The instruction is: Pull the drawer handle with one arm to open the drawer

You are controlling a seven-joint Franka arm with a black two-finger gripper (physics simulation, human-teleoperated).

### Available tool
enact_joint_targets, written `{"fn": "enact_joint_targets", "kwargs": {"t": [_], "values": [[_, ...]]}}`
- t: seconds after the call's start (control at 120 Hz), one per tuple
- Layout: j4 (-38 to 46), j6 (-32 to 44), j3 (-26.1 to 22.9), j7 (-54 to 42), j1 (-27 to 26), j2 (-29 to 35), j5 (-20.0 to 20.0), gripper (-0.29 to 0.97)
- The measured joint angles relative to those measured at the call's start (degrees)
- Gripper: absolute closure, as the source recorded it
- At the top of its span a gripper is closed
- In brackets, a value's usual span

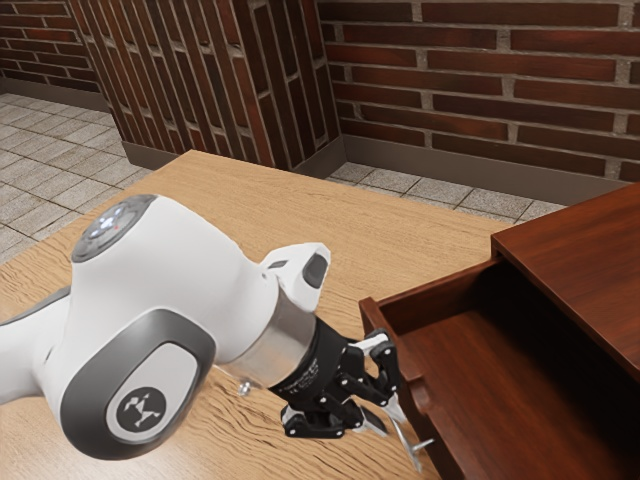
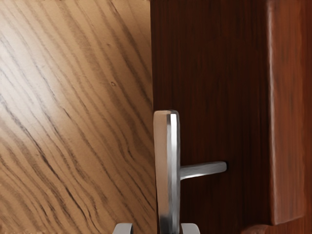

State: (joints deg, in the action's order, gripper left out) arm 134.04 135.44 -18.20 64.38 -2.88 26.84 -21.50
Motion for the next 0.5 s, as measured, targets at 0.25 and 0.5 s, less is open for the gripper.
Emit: {"fn": "enact_joint_targets", "kwargs": {"t": [0.25, 0.5], "values": [[-1.96, -6.76, 5.43, -0.37, -0.20, 8.94, 0.30, 0.45], [-14.11, -29.42, 19.78, -6.64, -0.10, 11.48, 4.49, 0.14]]}}
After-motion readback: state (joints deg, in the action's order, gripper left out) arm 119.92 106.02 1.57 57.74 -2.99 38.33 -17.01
